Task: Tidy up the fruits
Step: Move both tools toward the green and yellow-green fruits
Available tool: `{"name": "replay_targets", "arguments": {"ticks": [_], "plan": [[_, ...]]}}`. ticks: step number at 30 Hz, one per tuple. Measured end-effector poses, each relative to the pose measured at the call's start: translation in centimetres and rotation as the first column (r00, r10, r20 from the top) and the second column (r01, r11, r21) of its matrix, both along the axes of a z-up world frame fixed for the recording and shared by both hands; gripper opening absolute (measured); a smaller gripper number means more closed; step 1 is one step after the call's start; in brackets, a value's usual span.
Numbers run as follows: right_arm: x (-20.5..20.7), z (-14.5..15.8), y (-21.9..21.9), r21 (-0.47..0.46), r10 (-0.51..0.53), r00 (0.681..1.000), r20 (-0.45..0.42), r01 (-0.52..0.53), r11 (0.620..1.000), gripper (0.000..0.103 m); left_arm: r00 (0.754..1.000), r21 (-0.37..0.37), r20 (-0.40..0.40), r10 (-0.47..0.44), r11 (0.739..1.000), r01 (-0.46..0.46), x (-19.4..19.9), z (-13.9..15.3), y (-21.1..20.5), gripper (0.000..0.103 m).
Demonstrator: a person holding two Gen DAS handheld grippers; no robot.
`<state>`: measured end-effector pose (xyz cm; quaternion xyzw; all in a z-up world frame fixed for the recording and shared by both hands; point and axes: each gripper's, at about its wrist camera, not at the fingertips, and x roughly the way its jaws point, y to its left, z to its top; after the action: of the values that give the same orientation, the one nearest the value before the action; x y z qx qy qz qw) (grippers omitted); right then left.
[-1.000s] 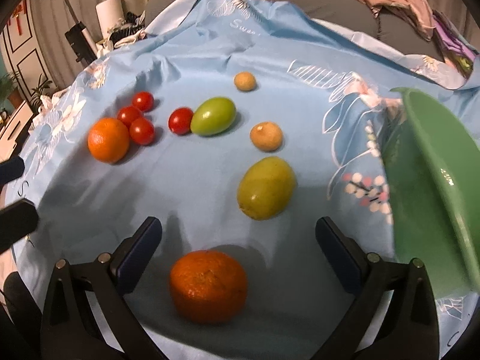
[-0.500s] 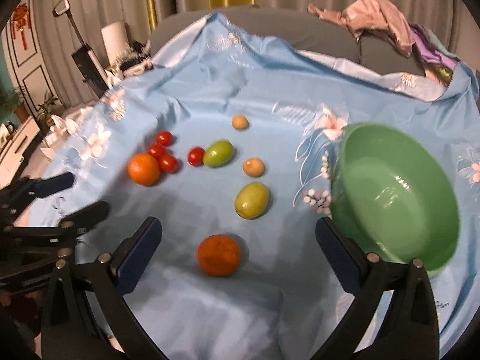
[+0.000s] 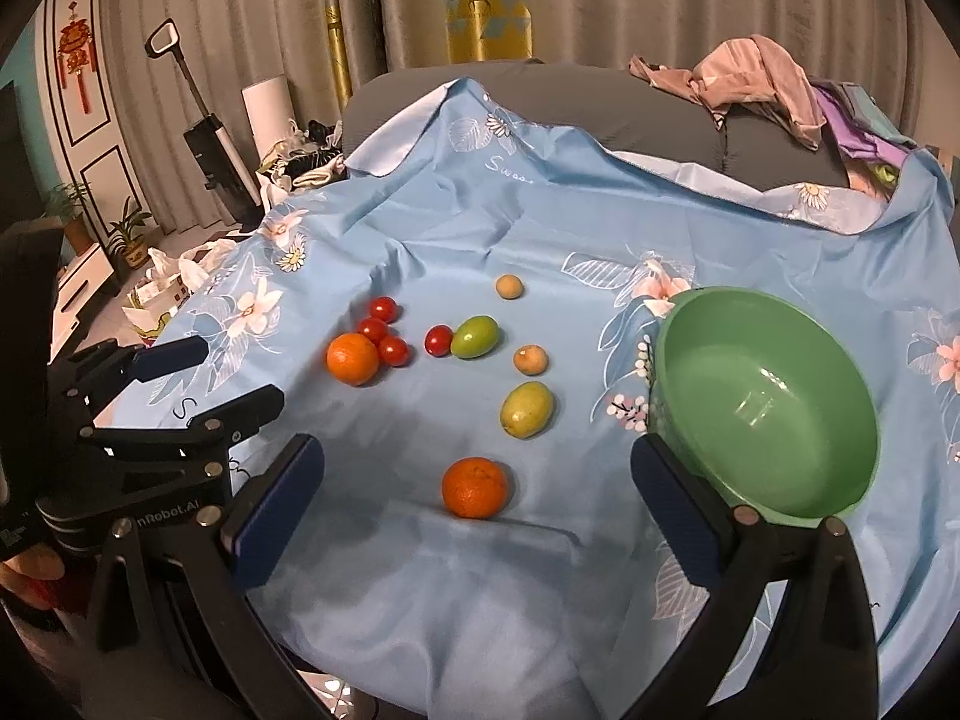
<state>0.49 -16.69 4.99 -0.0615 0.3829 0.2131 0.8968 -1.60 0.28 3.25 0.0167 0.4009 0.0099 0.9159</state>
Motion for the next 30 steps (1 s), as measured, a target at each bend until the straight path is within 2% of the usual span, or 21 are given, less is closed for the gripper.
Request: {"name": "replay_targets", "arguments": {"ticks": [13, 17, 30], "plan": [[-1.6, 1.7, -0.5, -0.001, 0.007, 0.999, 0.05, -0.007, 1.0, 0.103, 0.999, 0.034, 0.037, -0.008, 0.999, 0.006, -1.1, 2.0, -0.9, 0.075], [-1.8, 1.7, -0.6, 0.0, 0.007, 0.998, 0.057, -0.007, 1.0, 0.103, 0.999, 0.055, 0.035, -0.019, 0.998, 0.017, -1.3, 1.9, -1.2, 0.075], [-1.9, 1.8, -0.7, 0.014, 0.011, 0.999, 0.051, -0.012, 1.0, 0.103, 0.999, 0.051, 0.029, -0.02, 0.999, 0.018, -1.5, 1.8, -1.2, 0.075]]}}
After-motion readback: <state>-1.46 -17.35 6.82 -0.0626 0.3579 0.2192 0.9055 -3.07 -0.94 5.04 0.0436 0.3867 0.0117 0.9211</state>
